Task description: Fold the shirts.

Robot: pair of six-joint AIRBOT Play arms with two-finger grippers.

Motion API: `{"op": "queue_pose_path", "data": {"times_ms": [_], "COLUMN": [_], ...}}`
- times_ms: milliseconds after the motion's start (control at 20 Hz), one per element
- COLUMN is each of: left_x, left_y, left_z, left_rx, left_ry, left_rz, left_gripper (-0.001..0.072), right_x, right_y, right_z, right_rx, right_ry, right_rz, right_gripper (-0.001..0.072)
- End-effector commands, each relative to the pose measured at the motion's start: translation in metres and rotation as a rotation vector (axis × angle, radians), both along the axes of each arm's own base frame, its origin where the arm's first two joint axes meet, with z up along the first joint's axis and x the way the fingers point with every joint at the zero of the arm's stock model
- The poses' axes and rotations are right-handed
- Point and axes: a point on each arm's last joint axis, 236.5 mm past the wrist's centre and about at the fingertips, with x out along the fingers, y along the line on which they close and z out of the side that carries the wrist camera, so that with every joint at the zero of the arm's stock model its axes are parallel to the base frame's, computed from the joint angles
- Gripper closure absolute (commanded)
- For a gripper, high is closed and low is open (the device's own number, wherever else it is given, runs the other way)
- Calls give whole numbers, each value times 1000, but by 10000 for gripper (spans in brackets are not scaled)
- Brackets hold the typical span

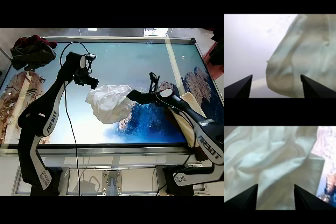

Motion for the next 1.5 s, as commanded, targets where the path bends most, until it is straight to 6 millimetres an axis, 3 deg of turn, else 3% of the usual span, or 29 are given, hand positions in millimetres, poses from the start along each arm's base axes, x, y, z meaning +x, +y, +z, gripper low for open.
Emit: {"op": "queue_pose_path", "data": {"times_ms": [0,150,300,600,700,950,1150,1200,1250,1350,1450], "left_x": [4,4,2,3,4,3,4,4,4,4,4], "left_y": [-8,-10,-12,-13,-15,-21,-20,-20,-20,-20,-18], "left_z": [2,2,2,1,2,3,3,2,0,-6,-20], "left_rx": [-38,-45,-52,-54,-65,-88,-87,-86,-83,-71,-60], "left_ry": [-19,-16,-9,-12,-17,-15,-15,-14,-12,-10,-8], "left_rz": [0,-1,-10,-9,-10,-11,-11,-13,-21,-49,-75], "left_gripper": [-8,-8,-8,-8,-8,-8,-8,-8,-8,-8,-7], "right_x": [28,38,19,22,28,22,35,41,49,63,77], "right_y": [33,33,19,-13,-20,2,21,21,18,9,1], "right_z": [-6,-10,-23,7,6,-23,-35,-35,-33,-25,-1], "right_rx": [74,93,26,82,80,48,66,70,69,66,63], "right_ry": [-22,23,90,114,119,175,152,137,118,70,3], "right_rz": [15,-20,55,82,40,33,-28,-56,-85,-116,-95], "right_gripper": [192,203,203,205,204,201,211,253,363,679,686]}}
